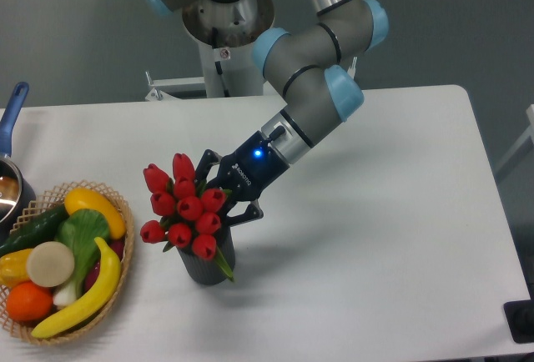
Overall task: Pick up the flowers from the vase
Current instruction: 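Close the gripper on the tulip stems, then lift the gripped tulips up out of the grey vase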
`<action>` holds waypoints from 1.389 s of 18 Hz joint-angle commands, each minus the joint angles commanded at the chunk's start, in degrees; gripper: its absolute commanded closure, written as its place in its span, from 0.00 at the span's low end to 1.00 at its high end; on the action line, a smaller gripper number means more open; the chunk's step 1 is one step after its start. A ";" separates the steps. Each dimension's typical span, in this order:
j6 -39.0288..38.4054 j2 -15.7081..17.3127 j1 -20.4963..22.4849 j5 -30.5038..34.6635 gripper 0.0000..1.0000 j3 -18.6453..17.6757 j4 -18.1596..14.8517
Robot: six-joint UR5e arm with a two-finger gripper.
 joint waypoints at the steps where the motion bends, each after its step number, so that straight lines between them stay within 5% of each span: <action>1: -0.97 0.00 0.09 0.09 0.59 0.00 0.00; 11: -6.60 3.78 0.97 0.00 0.59 0.61 0.00; 25: -19.96 7.20 1.23 0.00 0.59 7.38 0.00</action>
